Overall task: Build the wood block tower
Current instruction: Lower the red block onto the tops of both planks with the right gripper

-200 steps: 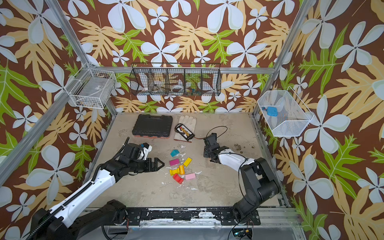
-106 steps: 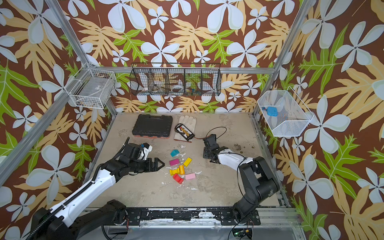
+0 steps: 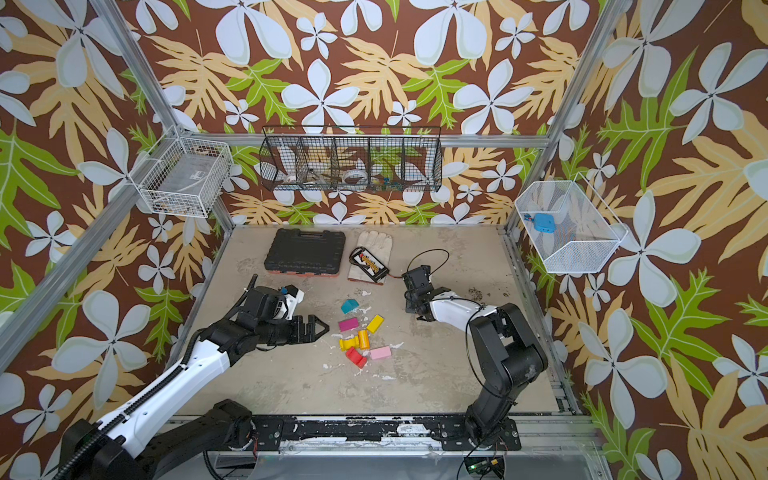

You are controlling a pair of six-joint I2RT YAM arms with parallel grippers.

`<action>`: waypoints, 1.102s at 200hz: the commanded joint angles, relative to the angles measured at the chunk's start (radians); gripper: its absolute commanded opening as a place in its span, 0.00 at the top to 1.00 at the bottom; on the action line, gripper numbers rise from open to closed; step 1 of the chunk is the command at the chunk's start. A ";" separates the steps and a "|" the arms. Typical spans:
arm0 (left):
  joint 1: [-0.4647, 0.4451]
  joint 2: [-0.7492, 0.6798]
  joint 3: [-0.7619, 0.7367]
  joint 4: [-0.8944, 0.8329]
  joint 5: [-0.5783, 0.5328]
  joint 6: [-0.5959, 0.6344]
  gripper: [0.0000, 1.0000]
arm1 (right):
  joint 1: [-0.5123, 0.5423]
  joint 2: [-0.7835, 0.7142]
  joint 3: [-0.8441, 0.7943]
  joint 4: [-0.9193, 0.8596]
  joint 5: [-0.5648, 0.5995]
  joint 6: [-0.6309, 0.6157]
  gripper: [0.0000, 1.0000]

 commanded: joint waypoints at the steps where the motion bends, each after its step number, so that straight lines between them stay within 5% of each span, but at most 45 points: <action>1: 0.000 -0.002 -0.001 0.008 0.003 0.005 0.00 | 0.001 0.012 0.016 -0.017 0.028 -0.013 0.58; 111: 0.000 -0.012 -0.003 0.011 0.002 0.005 0.00 | 0.000 0.036 0.041 -0.050 0.045 -0.037 0.54; 220: -0.001 -0.012 -0.004 0.010 0.003 0.005 0.00 | 0.001 0.043 0.056 -0.067 0.051 -0.049 0.40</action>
